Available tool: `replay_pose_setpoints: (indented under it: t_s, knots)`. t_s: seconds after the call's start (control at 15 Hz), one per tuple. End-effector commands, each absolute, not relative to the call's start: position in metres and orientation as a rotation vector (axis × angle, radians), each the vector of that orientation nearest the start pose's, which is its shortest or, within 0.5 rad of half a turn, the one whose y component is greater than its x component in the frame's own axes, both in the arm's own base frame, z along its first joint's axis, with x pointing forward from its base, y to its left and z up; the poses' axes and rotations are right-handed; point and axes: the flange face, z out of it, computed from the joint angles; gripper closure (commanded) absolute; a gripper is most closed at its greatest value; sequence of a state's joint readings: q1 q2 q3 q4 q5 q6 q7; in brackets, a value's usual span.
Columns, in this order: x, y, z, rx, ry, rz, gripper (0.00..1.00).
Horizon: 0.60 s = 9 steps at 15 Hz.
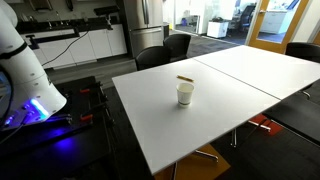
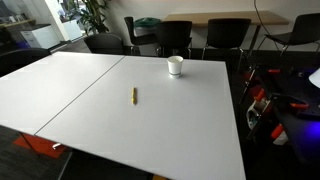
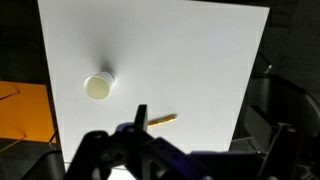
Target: Move the cup forward.
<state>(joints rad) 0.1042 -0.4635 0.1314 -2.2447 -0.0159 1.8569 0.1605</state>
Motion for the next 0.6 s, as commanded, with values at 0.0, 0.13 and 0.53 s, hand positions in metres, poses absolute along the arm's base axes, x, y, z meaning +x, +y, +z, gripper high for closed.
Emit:
replay_pose_setpoints:
  t_s: [0.0, 0.13, 0.53]
  knots:
    - [0.421, 0.059, 0.565, -3.126, 0.058, -0.243, 0.00]
    - [0.431, 0.030, 0.566, -3.089, 0.161, -0.314, 0.00]
    - [0.470, -0.037, 0.549, -2.967, 0.394, -0.538, 0.00]
